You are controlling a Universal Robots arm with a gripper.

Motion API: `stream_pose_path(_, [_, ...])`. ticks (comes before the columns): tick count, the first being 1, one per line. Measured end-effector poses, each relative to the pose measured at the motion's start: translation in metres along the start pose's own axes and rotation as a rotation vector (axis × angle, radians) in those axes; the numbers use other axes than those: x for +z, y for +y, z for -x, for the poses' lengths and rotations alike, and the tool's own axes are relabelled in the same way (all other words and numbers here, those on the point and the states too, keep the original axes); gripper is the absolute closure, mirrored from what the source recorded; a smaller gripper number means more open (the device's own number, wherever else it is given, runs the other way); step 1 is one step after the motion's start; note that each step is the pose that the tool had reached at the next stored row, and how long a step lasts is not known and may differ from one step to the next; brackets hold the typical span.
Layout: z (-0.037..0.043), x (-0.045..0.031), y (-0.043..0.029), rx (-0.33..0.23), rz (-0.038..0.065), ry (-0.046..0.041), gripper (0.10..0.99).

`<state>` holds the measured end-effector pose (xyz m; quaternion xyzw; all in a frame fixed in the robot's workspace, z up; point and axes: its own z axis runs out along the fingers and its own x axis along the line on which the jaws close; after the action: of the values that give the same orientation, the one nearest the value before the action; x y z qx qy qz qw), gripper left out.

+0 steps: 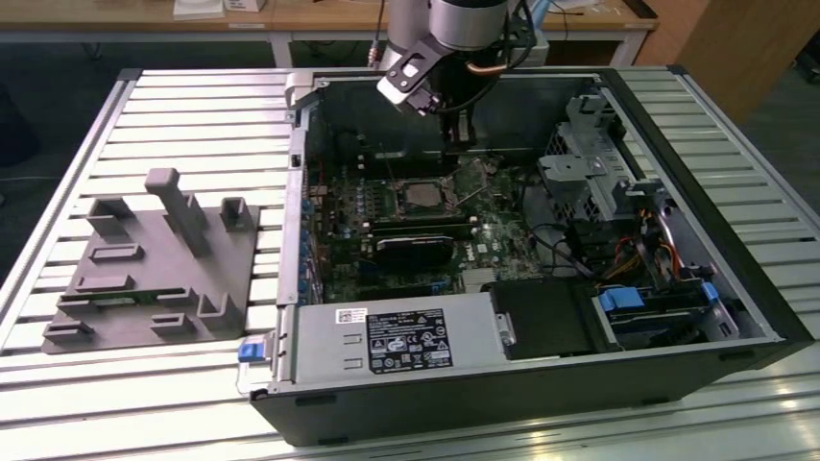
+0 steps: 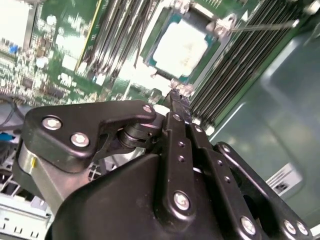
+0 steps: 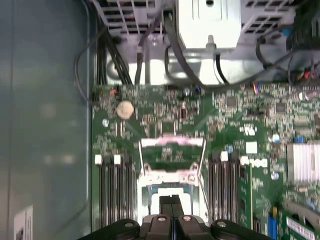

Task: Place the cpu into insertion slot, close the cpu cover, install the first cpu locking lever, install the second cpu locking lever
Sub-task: 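Close the cpu cover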

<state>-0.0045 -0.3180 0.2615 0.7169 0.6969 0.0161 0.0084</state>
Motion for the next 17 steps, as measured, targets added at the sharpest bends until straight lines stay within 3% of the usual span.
stream_pose_path(10, [-0.0029,0.0012,0.0336,0.000,0.000,0.0000,0.980])
stream_pose_path(11, [-0.0041,0.0016,0.0438,0.000,0.000,-0.0001,0.980])
stream_pose_path(17, [-0.0058,0.0021,0.0571,0.000,0.000,0.0000,0.980])
